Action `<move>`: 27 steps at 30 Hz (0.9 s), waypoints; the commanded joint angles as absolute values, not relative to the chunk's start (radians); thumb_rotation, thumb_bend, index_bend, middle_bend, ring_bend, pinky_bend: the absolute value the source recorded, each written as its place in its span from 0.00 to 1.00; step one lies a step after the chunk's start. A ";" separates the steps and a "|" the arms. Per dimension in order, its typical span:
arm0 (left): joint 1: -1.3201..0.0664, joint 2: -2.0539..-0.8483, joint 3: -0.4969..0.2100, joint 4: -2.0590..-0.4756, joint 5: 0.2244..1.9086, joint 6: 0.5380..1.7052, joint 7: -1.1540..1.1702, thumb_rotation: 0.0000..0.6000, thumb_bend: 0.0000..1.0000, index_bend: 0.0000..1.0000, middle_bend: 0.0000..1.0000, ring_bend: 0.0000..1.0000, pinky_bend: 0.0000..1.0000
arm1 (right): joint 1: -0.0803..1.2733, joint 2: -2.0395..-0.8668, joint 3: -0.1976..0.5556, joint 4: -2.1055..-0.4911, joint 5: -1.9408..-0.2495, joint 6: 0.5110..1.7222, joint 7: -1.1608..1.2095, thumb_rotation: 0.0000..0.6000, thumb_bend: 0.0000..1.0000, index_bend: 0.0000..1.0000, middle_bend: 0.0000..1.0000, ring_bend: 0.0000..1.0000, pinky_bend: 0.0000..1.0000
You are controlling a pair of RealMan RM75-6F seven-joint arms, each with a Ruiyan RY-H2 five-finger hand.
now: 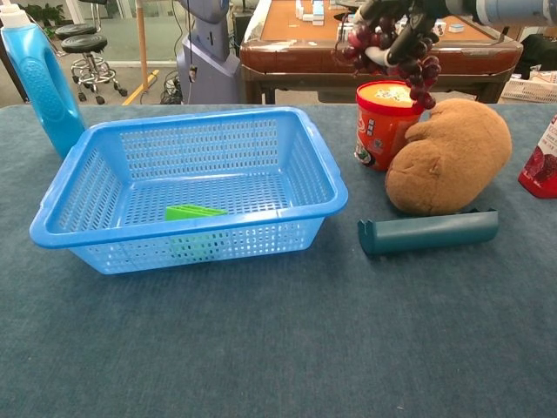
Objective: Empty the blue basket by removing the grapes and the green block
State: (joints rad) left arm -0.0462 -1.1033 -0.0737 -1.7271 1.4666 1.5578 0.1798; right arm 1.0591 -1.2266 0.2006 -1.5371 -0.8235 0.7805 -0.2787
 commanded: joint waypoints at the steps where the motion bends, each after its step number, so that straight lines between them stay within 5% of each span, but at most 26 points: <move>1: -0.045 -1.103 -0.073 -1.727 1.465 1.558 0.181 1.00 0.19 0.11 0.08 0.09 0.15 | 1.051 -1.265 0.182 -1.473 -0.812 0.740 -0.260 1.00 0.47 0.47 0.40 0.47 0.74; 10: -0.044 -1.103 -0.075 -1.728 1.456 1.558 0.185 1.00 0.19 0.11 0.08 0.09 0.15 | 1.055 -1.329 0.205 -1.377 -0.833 0.677 -0.185 1.00 0.34 0.01 0.14 0.21 0.52; 17: -0.049 -1.098 -0.080 -1.728 1.456 1.555 0.185 1.00 0.19 0.11 0.08 0.09 0.15 | 1.024 -1.286 0.236 -1.414 -0.896 0.701 -0.121 1.00 0.32 0.00 0.03 0.10 0.40; 27: -0.071 -1.086 -0.088 -1.734 1.471 1.540 0.186 1.00 0.19 0.11 0.08 0.09 0.15 | 0.857 -1.116 0.179 -1.674 -1.061 0.884 -0.113 1.00 0.32 0.04 0.20 0.19 0.42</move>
